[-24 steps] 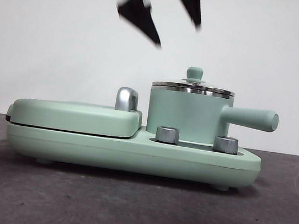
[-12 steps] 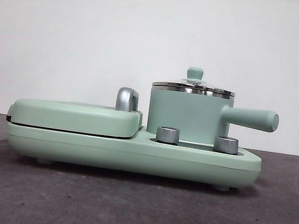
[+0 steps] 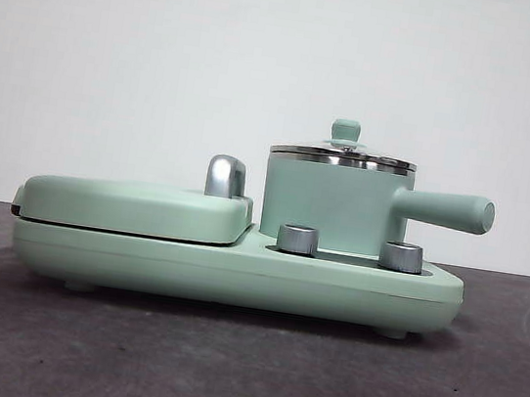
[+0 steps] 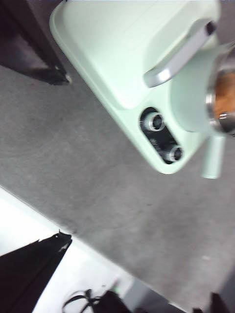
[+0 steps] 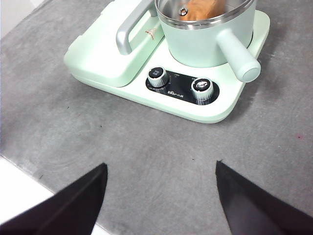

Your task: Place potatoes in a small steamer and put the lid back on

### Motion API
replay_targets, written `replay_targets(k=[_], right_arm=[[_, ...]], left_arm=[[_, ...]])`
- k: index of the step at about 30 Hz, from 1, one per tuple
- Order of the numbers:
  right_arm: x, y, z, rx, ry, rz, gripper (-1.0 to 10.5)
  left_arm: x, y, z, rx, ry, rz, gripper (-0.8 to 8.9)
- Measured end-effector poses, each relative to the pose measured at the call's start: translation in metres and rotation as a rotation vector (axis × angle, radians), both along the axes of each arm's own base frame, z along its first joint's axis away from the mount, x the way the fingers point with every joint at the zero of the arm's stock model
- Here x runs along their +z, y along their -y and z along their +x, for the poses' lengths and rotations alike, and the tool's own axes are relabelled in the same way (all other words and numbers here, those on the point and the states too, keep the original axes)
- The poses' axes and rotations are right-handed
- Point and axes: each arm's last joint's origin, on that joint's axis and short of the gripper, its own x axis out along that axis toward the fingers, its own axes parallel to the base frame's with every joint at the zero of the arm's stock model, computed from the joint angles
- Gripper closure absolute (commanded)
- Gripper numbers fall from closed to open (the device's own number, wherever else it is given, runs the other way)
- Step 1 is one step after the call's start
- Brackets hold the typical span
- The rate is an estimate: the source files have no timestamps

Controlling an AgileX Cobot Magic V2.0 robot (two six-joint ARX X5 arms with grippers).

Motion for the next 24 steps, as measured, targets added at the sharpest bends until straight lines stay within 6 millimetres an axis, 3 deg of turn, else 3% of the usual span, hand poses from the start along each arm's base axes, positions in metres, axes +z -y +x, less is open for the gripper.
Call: replay_targets(k=[4, 8, 9, 10, 11, 12, 24], right_arm=[[0.001, 0.000, 0.001, 0.000, 0.012, 0.007, 6.0], [0.003, -0.001, 0.002, 0.000, 0.035, 0.020, 6.0], [0.004, -0.001, 0.002, 0.000, 0.039, 0.022, 6.4], [0.004, -0.001, 0.002, -0.001, 0.040, 0.024, 8.1], [0.004, -0.001, 0.002, -0.002, 0.039, 0.026, 9.8], [0.004, -0.001, 0.002, -0.002, 0.039, 0.025, 9.1], [0.004, -0.001, 0.002, -0.001, 0.044, 0.026, 9.3]], left_arm=[[-0.018, -0.011, -0.017, 0.019, 0.016, -0.049, 3.39], [-0.027, -0.014, -0.021, 0.026, 0.005, -0.054, 5.21], [-0.027, -0.015, -0.021, 0.027, 0.006, -0.057, 5.97], [-0.027, -0.015, -0.022, 0.028, 0.009, -0.060, 7.56], [-0.026, -0.015, -0.022, 0.028, 0.012, -0.064, 7.99], [-0.026, -0.015, -0.022, 0.029, 0.012, -0.065, 7.97], [-0.026, -0.016, -0.022, 0.030, 0.012, -0.068, 7.86]])
